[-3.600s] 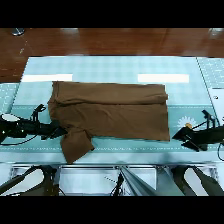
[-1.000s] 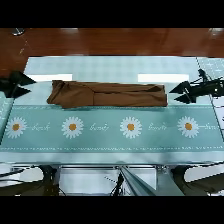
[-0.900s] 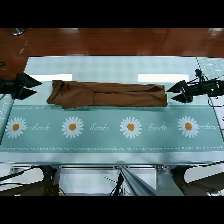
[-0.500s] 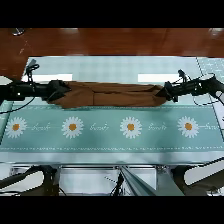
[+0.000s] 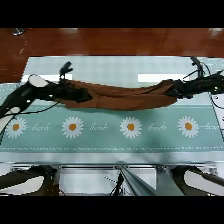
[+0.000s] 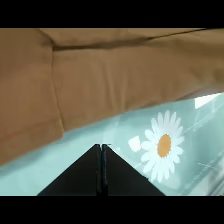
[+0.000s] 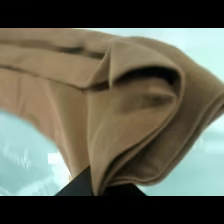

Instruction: Fold the shirts.

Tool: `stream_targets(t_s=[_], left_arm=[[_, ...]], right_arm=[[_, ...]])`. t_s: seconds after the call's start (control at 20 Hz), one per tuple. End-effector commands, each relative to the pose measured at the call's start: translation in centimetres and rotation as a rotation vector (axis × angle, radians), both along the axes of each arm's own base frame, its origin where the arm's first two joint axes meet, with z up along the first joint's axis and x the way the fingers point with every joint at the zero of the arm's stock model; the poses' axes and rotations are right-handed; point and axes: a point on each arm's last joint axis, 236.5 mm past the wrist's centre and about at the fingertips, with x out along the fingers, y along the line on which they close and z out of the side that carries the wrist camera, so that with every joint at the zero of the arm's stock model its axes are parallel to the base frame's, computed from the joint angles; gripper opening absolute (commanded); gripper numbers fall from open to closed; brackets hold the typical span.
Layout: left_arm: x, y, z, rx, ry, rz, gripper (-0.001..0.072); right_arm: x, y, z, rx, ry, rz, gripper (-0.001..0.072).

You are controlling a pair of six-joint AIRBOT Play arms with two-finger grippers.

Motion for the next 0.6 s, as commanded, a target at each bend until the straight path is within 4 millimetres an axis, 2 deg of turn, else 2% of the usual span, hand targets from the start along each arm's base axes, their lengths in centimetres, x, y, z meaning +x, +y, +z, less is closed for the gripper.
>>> stream_targets(t_s=[0.0, 0.2, 0.3, 0.4, 0.45, 0.55], left_arm=[[-0.2, -6.2, -3.1, 0.094, 0.022, -0.065, 0.0017], [-1.2, -16.4, -4.3, 0.069, 0.064, -0.201, 0.0017], [-2.8, -20.9, -4.3, 0.052, 0.079, -0.266, 0.0017], [-5.6, -24.4, -4.8, 0.044, 0.104, -0.337, 0.0018], [-7.6, -26.0, -5.2, 0.034, 0.132, -0.378, 0.0018], [-11.4, -28.0, -5.9, 0.024, 0.149, -0.476, 0.0019]], right_arm=[[-4.9, 0.1, 4.1, -0.086, -0.112, -0.023, 0.0023], [-8.2, 1.0, 8.3, -0.089, -0.210, -0.066, 0.0023], [-9.1, 1.4, 9.5, -0.084, -0.234, -0.073, 0.0022], [-9.8, 1.7, 10.2, -0.077, -0.248, -0.067, 0.0022], [-9.9, 2.0, 10.4, -0.066, -0.253, -0.063, 0.0023], [-9.9, 2.5, 10.8, -0.040, -0.259, -0.056, 0.0023]])
